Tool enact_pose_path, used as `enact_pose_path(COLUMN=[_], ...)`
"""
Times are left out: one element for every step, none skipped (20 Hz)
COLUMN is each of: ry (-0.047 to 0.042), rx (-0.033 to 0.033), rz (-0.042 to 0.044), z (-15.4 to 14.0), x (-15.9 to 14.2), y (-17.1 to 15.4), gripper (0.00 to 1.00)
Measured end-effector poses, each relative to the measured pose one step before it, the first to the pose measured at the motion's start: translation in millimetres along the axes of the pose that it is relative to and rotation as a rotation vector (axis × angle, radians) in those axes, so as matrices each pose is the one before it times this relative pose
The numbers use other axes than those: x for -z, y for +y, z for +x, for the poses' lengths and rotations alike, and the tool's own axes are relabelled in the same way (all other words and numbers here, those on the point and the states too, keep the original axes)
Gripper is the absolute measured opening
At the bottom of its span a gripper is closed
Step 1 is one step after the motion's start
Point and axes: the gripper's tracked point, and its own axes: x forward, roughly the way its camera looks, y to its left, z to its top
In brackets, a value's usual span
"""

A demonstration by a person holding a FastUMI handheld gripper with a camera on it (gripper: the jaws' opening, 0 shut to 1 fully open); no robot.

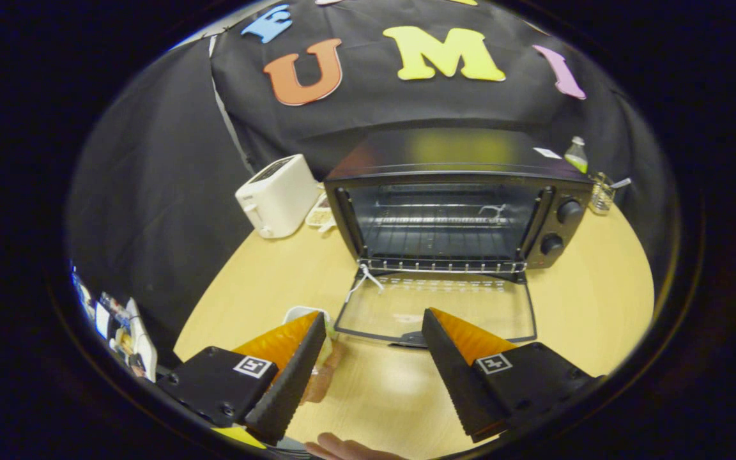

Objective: Open the toaster oven, put the food inside, and close the toaster oven door.

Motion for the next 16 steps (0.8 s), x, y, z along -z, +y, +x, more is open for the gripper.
enact_pose_path(ry=[0.05423,0.05624,0.0637,0.07225,0.0552,0.04216,0.02103,-0.01156,0.0101,0.01139,0.03076,0.02951,0.02427,0.01977,0.01133,0.00168], rx=[-0.04688,-0.05564,-0.03404,0.00452,-0.00951,-0.03815,-0.02409,-0.01176,0.00292,-0.01077,-0.02379,-0.03157,-0.03744,-0.02327,-0.00498,0.00698], rz=[0.02125,0.02744,0.02449,0.0108,0.00589,-0.00611,-0.00672,0.00199,0.00096,0.00478,0.00355,0.01028,0.01026,0.00475,-0.00936,-0.01172], z=[0.4,2.31,4.24,2.08,2.75,5.52,3.26,3.01,6.2,2.63,3.95,5.94,4.88,5.48,3.48,4.9], x=[4.43,4.96,5.96,9.76,7.05,4.51,1.54,-2.46,2.02,3.12,3.86,6.63,3.92,4.28,1.76,2.43], y=[7.81,8.77,5.51,-1.56,-1.38,3.15,1.35,0.3,-2.74,0.74,2.72,3.89,5.22,3.88,1.3,0.78], gripper=[1.0,1.0,1.0,1.0,1.0,1.0,0.99,0.97,0.94,0.92,0.9,0.88,0.85,0.83,0.81,0.81])
